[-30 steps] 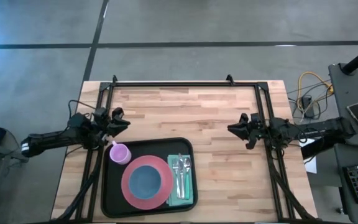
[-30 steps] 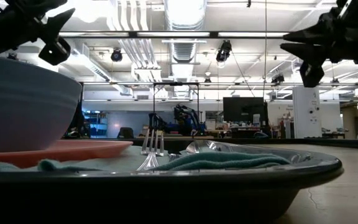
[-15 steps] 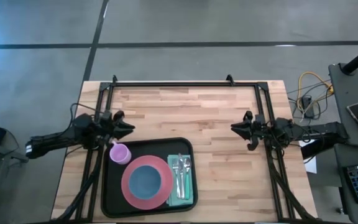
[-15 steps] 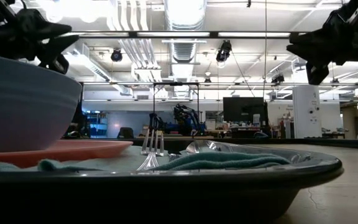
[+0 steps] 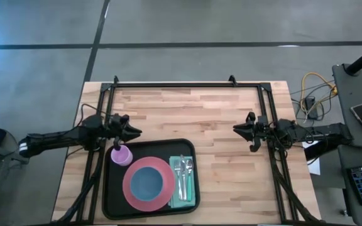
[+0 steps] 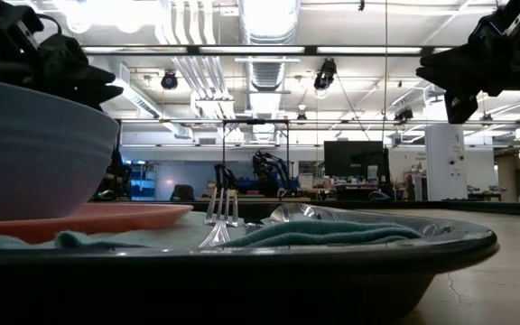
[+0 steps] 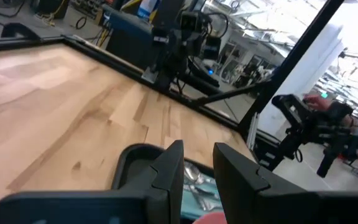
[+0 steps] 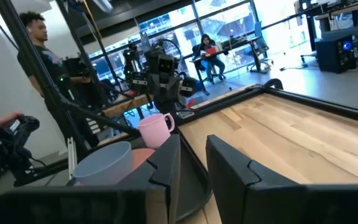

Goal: Set up tray
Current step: Return to Home Position

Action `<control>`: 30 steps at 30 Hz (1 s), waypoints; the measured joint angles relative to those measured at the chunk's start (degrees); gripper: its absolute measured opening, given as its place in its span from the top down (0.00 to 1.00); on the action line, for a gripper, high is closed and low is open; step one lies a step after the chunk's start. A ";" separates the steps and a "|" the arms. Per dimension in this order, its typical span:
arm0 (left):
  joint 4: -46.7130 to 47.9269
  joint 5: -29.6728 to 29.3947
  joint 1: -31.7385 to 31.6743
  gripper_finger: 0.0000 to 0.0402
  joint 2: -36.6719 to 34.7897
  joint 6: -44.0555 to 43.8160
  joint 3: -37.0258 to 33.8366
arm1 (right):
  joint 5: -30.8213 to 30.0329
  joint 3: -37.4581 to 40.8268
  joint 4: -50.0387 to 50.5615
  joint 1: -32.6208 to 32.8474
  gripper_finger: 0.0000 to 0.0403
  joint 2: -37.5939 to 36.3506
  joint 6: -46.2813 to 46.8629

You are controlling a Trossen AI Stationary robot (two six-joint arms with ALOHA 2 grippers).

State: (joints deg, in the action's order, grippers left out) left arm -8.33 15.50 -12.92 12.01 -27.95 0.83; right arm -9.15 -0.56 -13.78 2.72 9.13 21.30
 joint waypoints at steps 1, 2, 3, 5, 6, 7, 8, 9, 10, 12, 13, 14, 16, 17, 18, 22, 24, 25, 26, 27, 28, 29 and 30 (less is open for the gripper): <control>0.30 -0.01 0.21 0.83 -0.38 -0.04 -0.23 | 0.00 0.00 0.00 0.00 0.82 0.00 0.04; 0.68 -0.06 0.48 0.83 -1.14 -0.06 -0.23 | 0.02 0.00 0.00 0.00 0.82 0.00 0.06; 1.55 -0.06 0.65 0.83 -2.26 -0.05 -0.23 | 0.02 0.00 0.02 0.00 0.82 -0.06 0.06; 3.33 0.01 0.79 0.83 -4.71 -0.06 -0.21 | 0.04 0.00 0.14 0.02 0.81 -0.82 0.08; 3.54 -0.04 0.78 0.83 -5.84 -0.05 -0.22 | 0.04 0.00 0.11 0.01 0.81 -1.32 0.08; 3.62 -0.04 0.78 0.83 -6.87 -0.04 -0.23 | 0.08 0.00 0.10 0.02 0.80 -2.02 0.10; 3.94 -0.04 0.78 0.83 -7.88 -0.06 -0.23 | 0.07 0.00 0.09 0.02 0.80 -2.78 0.11; 3.95 -0.04 0.78 0.83 -8.74 -0.06 -0.23 | 0.07 0.00 0.14 0.02 0.80 -3.66 0.10; 3.90 -0.04 0.84 0.83 -9.63 -0.04 -0.23 | 0.09 0.00 0.17 0.02 0.80 -4.87 0.09; 3.79 -0.02 1.05 0.83 -11.46 -0.05 -0.23 | 0.09 0.00 0.14 0.02 0.80 -7.72 0.11; 3.81 -0.06 1.29 0.83 -11.96 -0.04 -0.23 | 0.09 0.00 0.05 0.02 0.80 -9.09 0.11; 3.85 -0.05 1.50 0.83 -11.74 -0.04 -0.23 | 0.07 -0.04 -0.62 0.00 0.80 -9.12 0.11; 3.77 -0.25 2.31 0.83 -11.79 -0.04 -0.23 | 0.09 0.00 -2.25 0.01 0.81 -9.08 0.13; 3.59 -0.55 2.91 0.83 -11.78 -0.04 -0.23 | 0.09 0.04 -2.93 0.02 0.82 -9.03 0.13; 3.49 -0.63 3.66 0.83 -11.78 -0.04 -0.24 | 0.15 0.00 -3.07 0.02 0.82 -9.16 0.13; 4.57 -0.59 6.97 0.83 -11.82 -0.04 -0.25 | 0.13 0.00 -2.83 0.02 0.83 -9.14 0.13; 4.49 -0.56 8.19 0.83 -11.82 -0.04 -0.25 | 0.11 -0.01 -2.93 0.02 0.83 -9.14 0.13; 4.51 -0.56 8.51 0.83 -11.82 -0.04 -0.25 | 0.12 -0.02 -2.88 0.02 0.82 -9.14 0.13; 4.52 -0.53 8.54 0.83 -11.83 -0.04 -0.25 | 0.11 0.00 -2.72 0.02 0.82 -9.14 0.13; 4.50 -0.56 8.52 0.83 -11.85 -0.04 -0.25 | 0.11 0.00 -2.69 0.02 0.81 -9.14 0.13; 4.50 -0.56 8.52 0.83 -11.85 -0.04 -0.25 | 0.11 0.00 -2.74 0.02 0.81 -9.14 0.13; 4.50 -0.56 8.52 0.83 -11.85 -0.04 -0.25 | 0.11 0.00 -2.82 0.02 0.81 -9.14 0.13; 4.50 -0.56 8.52 0.83 -11.85 -0.04 -0.25 | 0.11 0.00 -2.84 0.02 0.80 -9.14 0.13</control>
State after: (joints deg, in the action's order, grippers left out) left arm -3.84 14.94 -4.40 0.16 -27.99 0.58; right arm -9.04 -0.56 -16.62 2.74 -0.01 21.43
